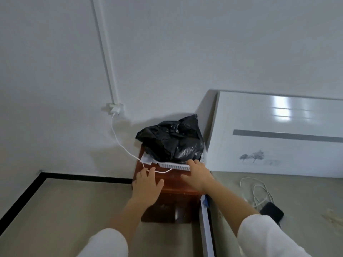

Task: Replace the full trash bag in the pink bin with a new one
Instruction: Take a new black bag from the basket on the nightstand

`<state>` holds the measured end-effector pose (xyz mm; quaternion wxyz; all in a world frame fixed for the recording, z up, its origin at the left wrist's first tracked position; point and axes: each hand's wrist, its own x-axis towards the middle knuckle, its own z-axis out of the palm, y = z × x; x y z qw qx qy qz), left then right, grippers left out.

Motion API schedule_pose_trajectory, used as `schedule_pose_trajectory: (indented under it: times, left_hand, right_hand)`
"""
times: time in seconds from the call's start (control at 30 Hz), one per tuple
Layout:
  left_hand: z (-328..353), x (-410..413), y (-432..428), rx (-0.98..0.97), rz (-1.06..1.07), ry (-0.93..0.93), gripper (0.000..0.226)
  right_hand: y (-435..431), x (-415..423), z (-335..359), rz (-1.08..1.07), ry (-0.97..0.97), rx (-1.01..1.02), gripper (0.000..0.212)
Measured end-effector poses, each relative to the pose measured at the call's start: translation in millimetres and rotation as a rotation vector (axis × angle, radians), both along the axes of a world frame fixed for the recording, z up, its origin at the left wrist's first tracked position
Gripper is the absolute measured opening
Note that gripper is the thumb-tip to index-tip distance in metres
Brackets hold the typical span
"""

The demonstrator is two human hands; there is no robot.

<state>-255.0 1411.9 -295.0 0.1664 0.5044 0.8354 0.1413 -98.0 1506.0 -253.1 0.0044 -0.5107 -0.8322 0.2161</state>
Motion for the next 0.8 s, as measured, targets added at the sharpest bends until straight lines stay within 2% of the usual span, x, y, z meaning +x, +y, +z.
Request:
schedule_pose_trajectory:
  times: [0.2, 0.3, 0.53, 0.6, 0.67, 0.7, 0.73, 0.8]
  left_hand:
    - [-32, -29, 89, -0.041, -0.077, -0.037, 0.068]
    - [-49, -45, 128, -0.062, -0.143, -0.013, 0.075]
    - [-78, -67, 193, -0.045, -0.449, 0.246, 0.102]
    - [-82, -70, 204, -0.072, -0.447, 0.239, 0.097]
    - [-88, -76, 214, -0.020, -0.370, 0.187, 0.059]
    - [-88, -79, 218, 0.035, -0.304, 0.134, 0.037]
    - [-88, -83, 221, 0.070, -0.233, 0.064, 0.025]
    - [-87, -95, 225, 0.158, -0.135, -0.035, 0.025]
  right_hand:
    - [90, -27, -33, 0.006, -0.060, 0.022, 0.058]
    - [129, -41, -51, 0.033, -0.140, 0.048, 0.070]
    - [190, -57, -92, 0.141, -0.396, 0.133, 0.100]
    - [201, -60, -102, 0.168, -0.393, 0.240, 0.102]
    - [217, -63, -107, 0.180, -0.364, 0.241, 0.086]
    - [226, -66, -104, 0.188, -0.361, 0.182, 0.069]
    - [236, -70, -101, 0.182, -0.340, 0.139, 0.052]
    - [253, -80, -89, 0.096, -0.191, 0.096, 0.032]
